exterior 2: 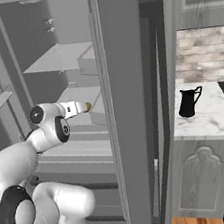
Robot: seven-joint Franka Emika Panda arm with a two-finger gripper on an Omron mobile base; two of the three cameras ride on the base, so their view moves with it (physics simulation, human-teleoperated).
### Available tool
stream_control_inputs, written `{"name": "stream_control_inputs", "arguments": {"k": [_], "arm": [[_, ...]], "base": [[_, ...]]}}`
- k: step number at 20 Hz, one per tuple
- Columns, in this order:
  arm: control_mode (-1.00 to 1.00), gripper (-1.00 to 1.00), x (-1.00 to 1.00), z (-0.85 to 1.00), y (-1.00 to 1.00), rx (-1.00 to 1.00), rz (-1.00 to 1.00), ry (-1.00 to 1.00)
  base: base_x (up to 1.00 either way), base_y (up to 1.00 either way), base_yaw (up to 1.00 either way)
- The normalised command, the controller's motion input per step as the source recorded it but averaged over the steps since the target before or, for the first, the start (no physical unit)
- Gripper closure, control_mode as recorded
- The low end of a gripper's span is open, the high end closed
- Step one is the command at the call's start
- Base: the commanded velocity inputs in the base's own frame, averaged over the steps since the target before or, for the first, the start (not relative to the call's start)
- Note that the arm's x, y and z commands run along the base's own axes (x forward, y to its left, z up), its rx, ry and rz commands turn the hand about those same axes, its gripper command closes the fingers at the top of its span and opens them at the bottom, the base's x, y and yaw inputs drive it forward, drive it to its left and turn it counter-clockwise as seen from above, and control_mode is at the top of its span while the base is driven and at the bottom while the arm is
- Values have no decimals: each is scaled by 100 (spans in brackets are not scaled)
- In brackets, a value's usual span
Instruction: Move the onion and potato from the top shelf to the second highest shelf to make space. Then, place the pitcher from the counter on the cleared top shelf.
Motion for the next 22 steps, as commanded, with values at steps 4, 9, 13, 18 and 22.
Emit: {"name": "stream_control_inputs", "arguments": {"k": [4,9,13,18,22], "arm": [[-100,-100,-99,76,19,3,0,0],[-100,-100,-100,89,-1,15,0,1],[-100,-100,-91,73,0,13,0,8],[-100,-100,-100,47,0,4,2,16],[-100,-100,-91,52,-1,0,7,24]], "base": [[0,0,0],[0,0,0],[0,0,0],[0,0,0],[0,0,0]]}}
